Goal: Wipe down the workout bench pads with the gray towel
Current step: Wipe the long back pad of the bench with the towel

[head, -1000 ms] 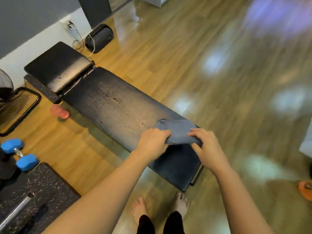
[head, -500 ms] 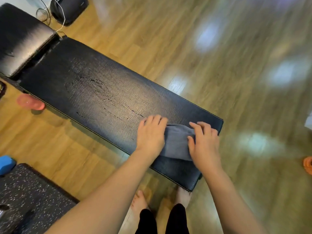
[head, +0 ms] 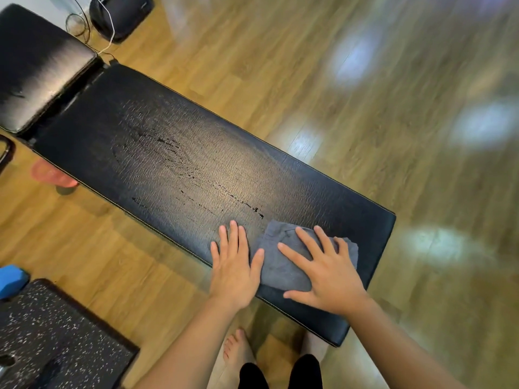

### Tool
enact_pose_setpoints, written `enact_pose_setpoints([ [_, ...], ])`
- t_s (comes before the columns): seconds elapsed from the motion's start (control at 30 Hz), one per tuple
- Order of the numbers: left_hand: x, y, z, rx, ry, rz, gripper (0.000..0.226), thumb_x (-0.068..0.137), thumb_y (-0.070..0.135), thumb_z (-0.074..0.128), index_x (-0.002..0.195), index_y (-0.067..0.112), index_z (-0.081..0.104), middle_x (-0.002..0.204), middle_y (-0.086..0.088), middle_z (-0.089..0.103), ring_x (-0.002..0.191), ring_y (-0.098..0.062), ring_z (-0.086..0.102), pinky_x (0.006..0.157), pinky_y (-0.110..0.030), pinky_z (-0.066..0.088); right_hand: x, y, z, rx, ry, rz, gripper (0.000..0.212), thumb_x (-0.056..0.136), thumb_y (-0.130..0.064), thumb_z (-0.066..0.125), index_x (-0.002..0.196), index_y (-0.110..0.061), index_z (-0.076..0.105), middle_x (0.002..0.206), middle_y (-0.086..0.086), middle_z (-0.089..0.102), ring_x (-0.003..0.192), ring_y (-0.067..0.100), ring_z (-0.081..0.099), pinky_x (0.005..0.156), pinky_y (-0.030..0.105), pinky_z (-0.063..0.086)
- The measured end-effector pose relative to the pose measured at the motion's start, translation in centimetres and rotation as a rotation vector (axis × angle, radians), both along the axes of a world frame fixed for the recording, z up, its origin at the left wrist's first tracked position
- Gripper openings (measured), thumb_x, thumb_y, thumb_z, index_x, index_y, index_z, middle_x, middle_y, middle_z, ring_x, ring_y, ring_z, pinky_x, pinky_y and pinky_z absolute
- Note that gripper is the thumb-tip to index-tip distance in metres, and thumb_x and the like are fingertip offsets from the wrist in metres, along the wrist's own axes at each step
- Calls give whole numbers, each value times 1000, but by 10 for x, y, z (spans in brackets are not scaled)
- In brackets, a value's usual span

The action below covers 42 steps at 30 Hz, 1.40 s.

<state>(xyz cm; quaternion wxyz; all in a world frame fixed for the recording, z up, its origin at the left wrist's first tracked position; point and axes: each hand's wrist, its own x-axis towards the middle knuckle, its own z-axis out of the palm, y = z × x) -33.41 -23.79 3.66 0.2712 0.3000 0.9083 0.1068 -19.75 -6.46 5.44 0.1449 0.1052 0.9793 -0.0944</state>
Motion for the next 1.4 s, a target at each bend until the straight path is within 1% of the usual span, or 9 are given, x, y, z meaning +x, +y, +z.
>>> enact_pose_setpoints([
  [0.23,-9,-5,-3,-4,-90,-3,104,71,80,-28,156,22,-12,156,8,-32,140,-12,-39,115,-32,-24,-10,19,-13,85,98,-121,77,76,-68,57,146,-38,43,150,8,45,119,41,51,88,52,41],
  [0.4,-13,-5,-6,-105,-81,-76,77,93,59,5,155,21,-19,157,4,-36,134,-15,-47,114,-35,-25,-48,69,-16,138,125,-471,77,80,-71,58,147,-39,39,150,8,42,114,40,47,88,53,40],
  [0.53,-9,-2,-7,-156,-10,-76,76,104,43,28,154,16,-22,161,-4,-32,139,-19,-39,118,-44,-19,-60,67,-15,111,125,-669,75,84,-67,57,149,-38,35,155,7,37,118,42,45,93,55,38],
  [0.67,-5,4,-5,-128,-51,-4,73,105,34,32,156,16,-16,162,-2,-30,149,-25,-30,119,-48,-17,-21,7,-10,137,152,-531,73,81,-58,65,146,-31,44,150,12,44,109,42,51,85,51,41],
  [0.83,-1,10,-4,264,-237,304,63,96,34,21,157,17,22,158,16,-9,145,-4,-18,116,-37,-22,46,-73,-7,101,80,-324,83,70,-59,67,146,-33,44,150,12,47,114,43,55,86,52,43],
  [1.0,-5,8,-7,77,-224,172,56,106,35,17,159,21,8,165,7,-16,151,-19,-22,119,-44,-18,57,-42,-13,69,126,-149,87,62,-58,70,142,-34,47,148,9,50,104,40,59,83,51,46],
  [1.13,-10,6,-1,1,-255,113,56,109,27,21,159,22,-1,164,4,-22,150,-23,-26,119,-45,-17,21,36,-17,138,132,-384,78,72,-54,68,143,-31,48,147,10,49,99,39,54,79,47,42],
  [1.27,-8,9,-1,-55,-209,93,58,109,27,22,159,22,-5,164,2,-25,150,-25,-28,119,-45,-17,-26,88,-10,121,80,-744,73,85,-59,62,149,-36,37,151,8,40,112,41,47,92,53,37],
  [1.4,-12,10,-1,-64,-244,85,57,109,26,22,159,23,-5,164,3,-25,149,-25,-28,119,-45,-18,-26,58,-9,158,100,-736,72,83,-55,64,147,-32,41,150,13,43,104,42,49,85,53,39],
])
